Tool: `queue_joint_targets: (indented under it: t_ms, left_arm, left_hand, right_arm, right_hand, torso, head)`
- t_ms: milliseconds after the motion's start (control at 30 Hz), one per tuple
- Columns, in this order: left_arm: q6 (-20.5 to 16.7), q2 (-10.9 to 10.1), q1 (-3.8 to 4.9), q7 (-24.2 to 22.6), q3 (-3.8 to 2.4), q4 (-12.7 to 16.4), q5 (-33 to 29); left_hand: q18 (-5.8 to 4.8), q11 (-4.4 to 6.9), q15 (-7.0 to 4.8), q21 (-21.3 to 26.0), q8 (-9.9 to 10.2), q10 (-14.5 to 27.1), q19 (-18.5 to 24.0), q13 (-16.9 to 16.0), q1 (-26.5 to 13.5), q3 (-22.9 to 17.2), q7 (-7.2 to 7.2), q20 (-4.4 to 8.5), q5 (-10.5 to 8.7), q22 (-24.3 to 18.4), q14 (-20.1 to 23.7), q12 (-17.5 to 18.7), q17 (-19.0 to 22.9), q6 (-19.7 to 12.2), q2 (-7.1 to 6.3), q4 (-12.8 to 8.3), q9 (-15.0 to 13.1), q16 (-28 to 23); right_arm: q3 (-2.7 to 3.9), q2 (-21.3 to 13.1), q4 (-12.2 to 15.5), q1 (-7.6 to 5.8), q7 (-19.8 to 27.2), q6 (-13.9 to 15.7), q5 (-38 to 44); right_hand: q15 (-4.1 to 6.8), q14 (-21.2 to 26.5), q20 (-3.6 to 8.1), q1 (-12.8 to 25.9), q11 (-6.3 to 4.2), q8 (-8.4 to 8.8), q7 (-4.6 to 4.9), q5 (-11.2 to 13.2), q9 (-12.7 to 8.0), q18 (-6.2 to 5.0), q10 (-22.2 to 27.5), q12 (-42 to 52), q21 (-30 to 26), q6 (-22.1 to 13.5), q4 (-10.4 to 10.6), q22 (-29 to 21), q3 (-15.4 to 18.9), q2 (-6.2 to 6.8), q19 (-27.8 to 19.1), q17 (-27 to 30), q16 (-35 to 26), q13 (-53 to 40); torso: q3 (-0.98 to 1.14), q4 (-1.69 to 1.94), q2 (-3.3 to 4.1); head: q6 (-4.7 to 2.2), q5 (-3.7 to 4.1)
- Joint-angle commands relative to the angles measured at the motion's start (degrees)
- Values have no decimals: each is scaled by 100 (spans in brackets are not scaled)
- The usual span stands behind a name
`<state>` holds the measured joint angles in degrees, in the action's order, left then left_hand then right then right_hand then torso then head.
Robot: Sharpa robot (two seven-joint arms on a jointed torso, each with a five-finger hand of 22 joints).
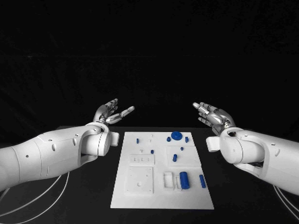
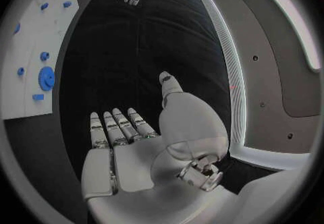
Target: Assemble the parts on the task board
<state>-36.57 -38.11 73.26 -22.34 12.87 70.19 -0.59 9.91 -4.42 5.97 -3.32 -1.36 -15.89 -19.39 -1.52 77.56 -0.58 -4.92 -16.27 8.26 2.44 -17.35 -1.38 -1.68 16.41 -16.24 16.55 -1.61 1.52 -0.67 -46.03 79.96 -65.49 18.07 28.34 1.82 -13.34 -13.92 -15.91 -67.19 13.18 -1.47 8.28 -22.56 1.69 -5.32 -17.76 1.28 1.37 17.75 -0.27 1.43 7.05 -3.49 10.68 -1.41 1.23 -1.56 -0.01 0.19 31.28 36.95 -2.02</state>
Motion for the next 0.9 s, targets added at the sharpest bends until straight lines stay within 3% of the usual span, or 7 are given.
queue_joint_targets:
  t_ms: [33, 233, 367, 433, 533, 700, 900]
  left_arm:
    - [494, 61, 90, 318, 61, -134, -37]
    - [515, 74, 113, 335, 84, -170, -38]
    - [515, 74, 113, 335, 84, -170, -38]
    - [723, -4, 144, 225, 84, -127, -70]
    - [777, -72, 168, 198, 84, -36, -78]
    - [867, -224, 242, 201, 84, 196, 13]
    - [957, -430, 391, 206, 70, 532, 441]
  left_hand:
    - [140, -19, 6, -41, -35, -95, -82, -11, 221, -14, -7, -32, 42, 11, -96, -25, -11, 98, -37, 60, -13, 26]
    - [138, -119, 71, -122, -49, -390, -312, -28, 232, -105, -106, -43, 22, 43, -578, -45, -45, 254, 63, 51, -24, 72]
    - [77, -255, 151, -335, -85, -1077, -920, -60, 278, -308, -240, -44, -12, 111, -1328, -75, -79, 757, 294, 32, -54, 108]
    - [152, -343, 302, -729, -112, -1858, -2046, -101, 321, -450, -329, -6, -36, 251, -2599, -112, -141, 1339, 532, -5, -85, 214]
    - [125, -397, 268, -1149, -141, -3346, -2844, -159, 281, -478, -408, 280, -61, 360, -3948, -176, -191, 2033, 801, -217, -118, 324]
    - [-455, -343, 22, -1567, -264, -4491, -3688, -189, 81, -346, -435, 1032, -75, 414, -5150, -249, -301, 3438, 1149, -845, -200, 362]
    - [-636, -172, -422, -2467, -223, -4689, -4343, -192, 68, -184, -306, 1566, -86, 843, -6107, -212, -919, 3299, 1257, -1273, -188, 1337]
  right_arm:
    - [-9, -22, -165, -85, -772, -1312, 326]
    - [-23, -51, -380, -199, -1120, -1853, 426]
    - [-27, -57, -429, -226, -1200, -1977, 448]
    - [-16, 128, -876, -227, -785, -1204, 3158]
    - [-1, 166, -917, -237, -785, -1144, 3902]
    - [43, 227, -902, -283, -892, -1103, 4990]
    - [122, 312, -845, -413, -1409, -1221, 6238]
  right_hand:
    - [-36, -453, -40, -611, 16, -57, 337, 226, 30, -137, -514, 61, 80, 426, -351, 37, -234, 203, 311, -32, 50, -33]
    - [-44, -1703, 101, -904, -12, -123, 272, 142, 90, -297, -1686, 112, 404, 1629, -781, 157, -416, 136, 1701, -97, 116, -88]
    - [151, -3625, 297, -935, -177, -167, 153, 113, 132, -315, -2858, 158, 702, 2603, -1032, 222, -579, 116, 2963, -199, 216, -134]
    - [248, -4151, 423, -875, -264, -169, 123, 69, 148, -222, -3588, 191, 775, 3100, -1177, 238, -683, 126, 3554, -220, 217, -169]
    - [363, -4456, 571, -746, -383, -209, 86, 63, 188, -124, -4082, 201, 749, 3860, -1388, 237, -912, 151, 3854, -235, 229, -177]
    - [550, -4948, 761, -496, -534, -211, -11, -60, 201, -79, -4511, 199, 803, 4222, -1553, 248, -1177, 230, 4296, -286, 242, -179]
    - [796, -5621, 1026, -275, -647, -213, -118, -140, 204, -52, -4788, 206, 897, 4199, -1574, 285, -1516, 493, 4942, -444, 326, -187]
  torso:
    - [-1, 0, 0]
    - [-1, 0, 0]
    - [-1, 0, 0]
    - [-9, -13, 14]
    - [-2, -12, 32]
    - [-7, -1, 116]
    - [-18, 56, 309]
  head:
    - [1, -1]
    - [1, -1]
    - [1, -1]
    - [90, -18]
    - [80, -17]
    - [61, -14]
    - [-55, 43]
